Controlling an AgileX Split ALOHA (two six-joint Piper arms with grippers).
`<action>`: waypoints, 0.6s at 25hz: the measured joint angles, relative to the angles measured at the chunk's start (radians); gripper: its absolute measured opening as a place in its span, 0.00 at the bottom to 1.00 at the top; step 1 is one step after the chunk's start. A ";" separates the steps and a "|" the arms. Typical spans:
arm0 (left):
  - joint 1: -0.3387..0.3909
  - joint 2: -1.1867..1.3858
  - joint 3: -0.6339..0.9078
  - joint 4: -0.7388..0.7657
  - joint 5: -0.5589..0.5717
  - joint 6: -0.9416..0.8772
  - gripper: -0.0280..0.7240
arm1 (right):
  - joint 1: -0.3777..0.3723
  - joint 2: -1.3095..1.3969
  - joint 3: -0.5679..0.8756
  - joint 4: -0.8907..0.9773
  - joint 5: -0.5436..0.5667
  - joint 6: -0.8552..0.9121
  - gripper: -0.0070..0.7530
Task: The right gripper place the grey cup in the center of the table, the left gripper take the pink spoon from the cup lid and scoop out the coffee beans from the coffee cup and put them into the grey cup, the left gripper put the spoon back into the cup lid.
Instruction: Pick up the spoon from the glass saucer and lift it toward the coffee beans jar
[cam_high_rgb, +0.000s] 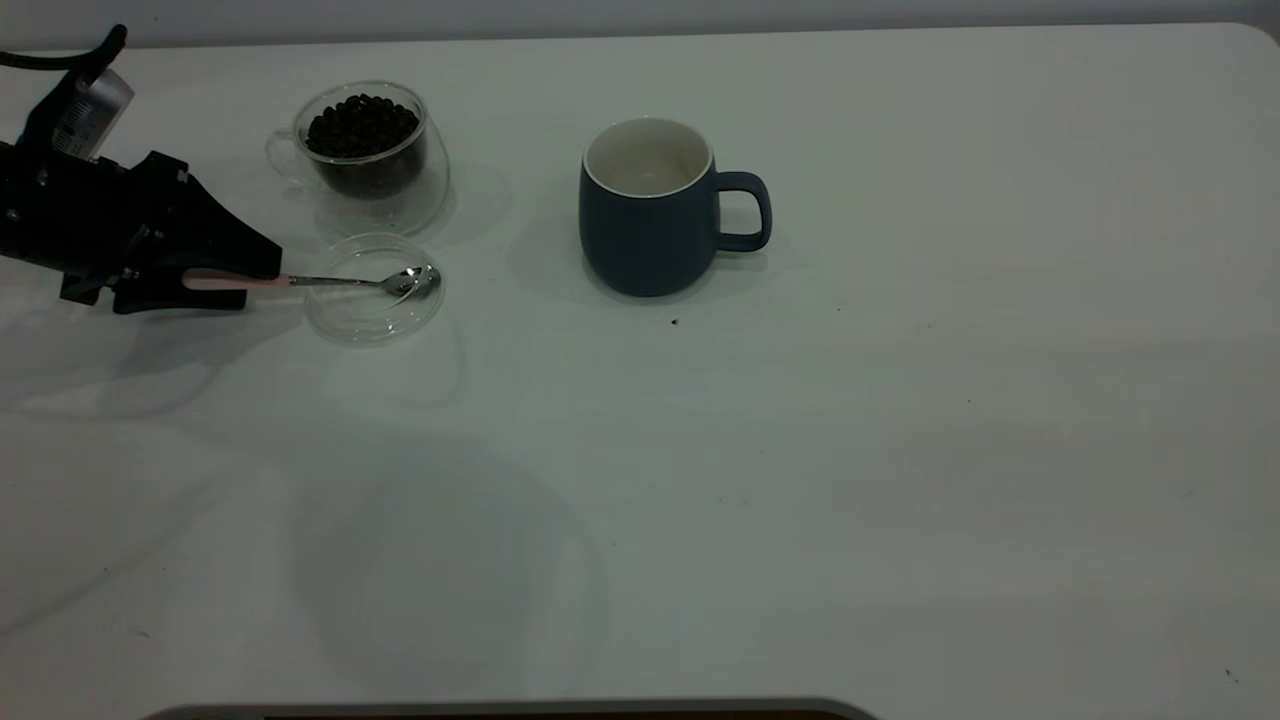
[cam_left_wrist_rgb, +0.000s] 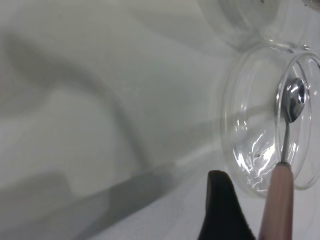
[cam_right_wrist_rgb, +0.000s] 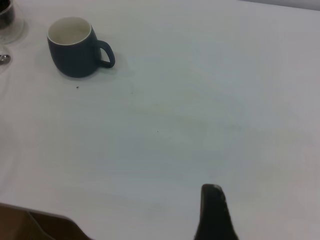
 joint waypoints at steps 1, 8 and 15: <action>0.000 0.000 0.000 0.000 0.000 0.000 0.73 | 0.000 0.000 0.000 0.000 0.000 0.000 0.73; -0.001 0.000 0.000 0.000 0.000 0.000 0.59 | 0.000 0.000 0.000 0.000 0.000 0.000 0.73; 0.000 -0.002 0.000 -0.010 0.050 -0.073 0.26 | 0.000 0.000 0.000 0.000 0.000 0.000 0.73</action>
